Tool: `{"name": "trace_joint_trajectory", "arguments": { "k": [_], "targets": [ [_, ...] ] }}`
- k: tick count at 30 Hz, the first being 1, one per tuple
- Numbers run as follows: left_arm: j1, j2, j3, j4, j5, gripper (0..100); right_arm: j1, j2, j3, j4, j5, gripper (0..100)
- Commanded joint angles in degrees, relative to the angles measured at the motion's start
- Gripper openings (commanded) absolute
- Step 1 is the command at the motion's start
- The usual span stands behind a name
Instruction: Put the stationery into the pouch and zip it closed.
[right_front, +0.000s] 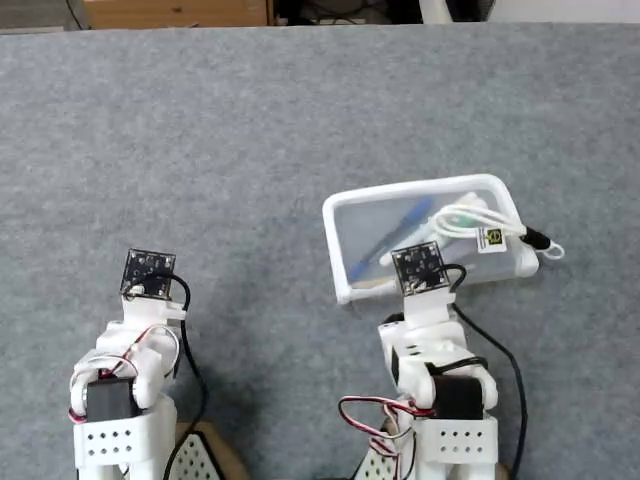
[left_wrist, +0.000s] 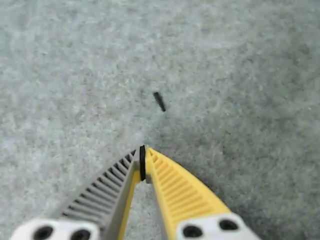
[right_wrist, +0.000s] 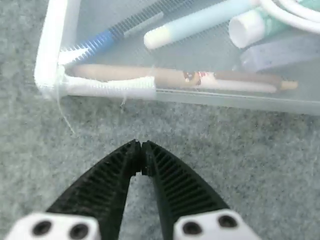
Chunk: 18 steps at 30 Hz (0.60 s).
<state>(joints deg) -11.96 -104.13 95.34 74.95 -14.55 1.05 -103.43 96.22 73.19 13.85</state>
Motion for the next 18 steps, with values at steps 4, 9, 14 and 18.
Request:
{"name": "trace_joint_trajectory", "arguments": {
  "k": [4,9,14,18],
  "targets": [
    [-0.84,-0.09,1.27,-1.23,-0.70,3,-0.44,-2.86,0.40,0.44,0.18,1.2],
    [-0.75,0.00,1.98,-1.93,-0.53,3,-0.35,-2.86,0.40,0.44,0.18,1.2],
    [-0.75,0.00,1.98,-1.93,-0.53,3,-0.35,-2.86,0.40,0.44,0.18,1.2],
    [-0.48,0.00,1.98,-1.93,-0.53,3,-0.35,-2.86,0.40,0.44,0.18,1.2]
  ]
}}
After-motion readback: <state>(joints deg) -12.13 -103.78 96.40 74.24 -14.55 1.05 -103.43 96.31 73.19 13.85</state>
